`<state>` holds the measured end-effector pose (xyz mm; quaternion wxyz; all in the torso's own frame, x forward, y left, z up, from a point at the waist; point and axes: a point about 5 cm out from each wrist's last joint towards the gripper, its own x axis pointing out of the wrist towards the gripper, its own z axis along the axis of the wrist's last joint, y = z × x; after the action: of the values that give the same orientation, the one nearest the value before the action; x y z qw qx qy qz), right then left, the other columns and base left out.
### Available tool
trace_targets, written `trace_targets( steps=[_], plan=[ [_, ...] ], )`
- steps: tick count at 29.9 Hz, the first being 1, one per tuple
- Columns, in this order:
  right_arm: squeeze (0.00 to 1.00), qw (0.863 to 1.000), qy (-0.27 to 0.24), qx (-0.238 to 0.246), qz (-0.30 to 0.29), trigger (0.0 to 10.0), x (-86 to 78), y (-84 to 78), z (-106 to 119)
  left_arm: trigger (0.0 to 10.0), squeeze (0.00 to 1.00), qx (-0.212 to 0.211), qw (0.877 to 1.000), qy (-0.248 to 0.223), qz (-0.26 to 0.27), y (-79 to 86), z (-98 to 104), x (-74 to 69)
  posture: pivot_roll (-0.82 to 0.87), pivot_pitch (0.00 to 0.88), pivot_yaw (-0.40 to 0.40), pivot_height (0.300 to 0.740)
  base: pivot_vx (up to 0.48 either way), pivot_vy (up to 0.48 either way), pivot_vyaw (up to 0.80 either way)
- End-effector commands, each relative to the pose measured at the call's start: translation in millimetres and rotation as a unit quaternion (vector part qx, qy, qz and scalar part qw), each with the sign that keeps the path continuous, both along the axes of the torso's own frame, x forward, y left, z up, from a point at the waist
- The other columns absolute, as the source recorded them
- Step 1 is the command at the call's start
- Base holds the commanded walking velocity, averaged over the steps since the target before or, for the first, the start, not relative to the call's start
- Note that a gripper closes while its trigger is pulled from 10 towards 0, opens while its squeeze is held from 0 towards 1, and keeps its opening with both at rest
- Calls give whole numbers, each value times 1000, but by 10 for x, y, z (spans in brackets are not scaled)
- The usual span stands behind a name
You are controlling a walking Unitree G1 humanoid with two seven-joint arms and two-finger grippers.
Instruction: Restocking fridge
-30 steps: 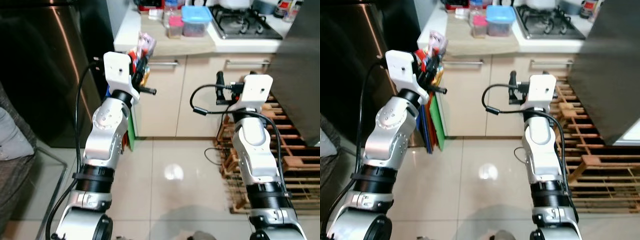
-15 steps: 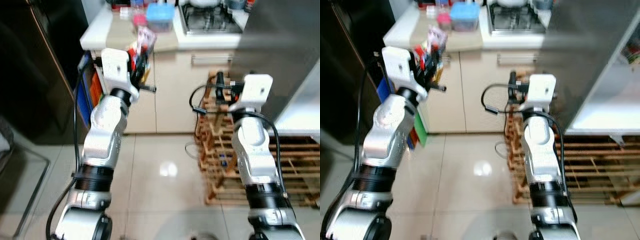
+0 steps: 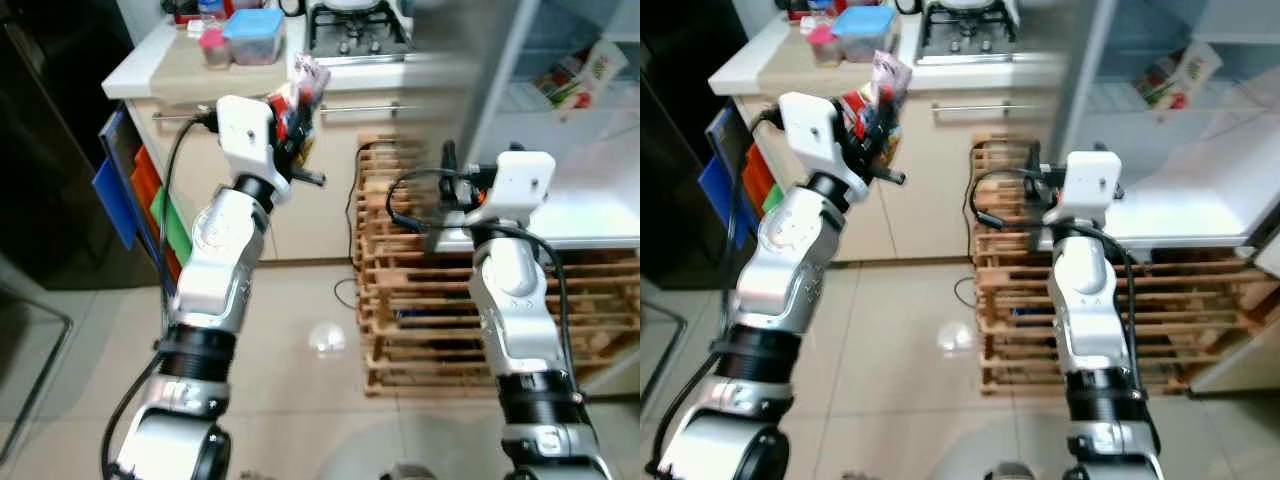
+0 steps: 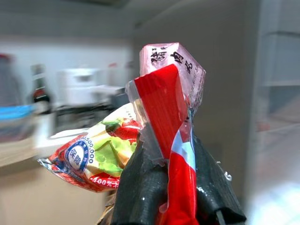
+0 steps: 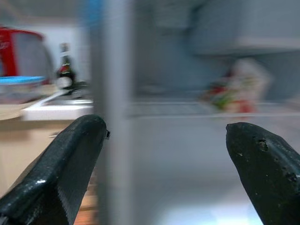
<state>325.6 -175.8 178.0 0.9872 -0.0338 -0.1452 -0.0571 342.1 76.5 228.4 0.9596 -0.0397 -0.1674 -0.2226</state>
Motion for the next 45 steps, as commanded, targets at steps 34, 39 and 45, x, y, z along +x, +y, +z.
trace_targets(
  steps=[34, 39, 45],
  plan=[
    [0, 1000, -25, -3, 8, 10000, -46, 75, 116, 10000, 0, -3, 1000, -3, 18, 72, 35, 27, -270, 21, 85, 740, 9, -276, 0],
    [0, 1000, -22, -2, 14, 10000, -41, 94, 105, 10000, 0, 10, 1000, 12, 25, 85, -21, 50, -269, 23, 83, 740, 0, 0, 0],
    [0, 1000, -22, -2, 14, 10000, -41, 94, 105, 10000, 0, 10, 1000, 12, 25, 85, -21, 50, -269, 23, 83, 740, 0, 0, 0]
  ],
)
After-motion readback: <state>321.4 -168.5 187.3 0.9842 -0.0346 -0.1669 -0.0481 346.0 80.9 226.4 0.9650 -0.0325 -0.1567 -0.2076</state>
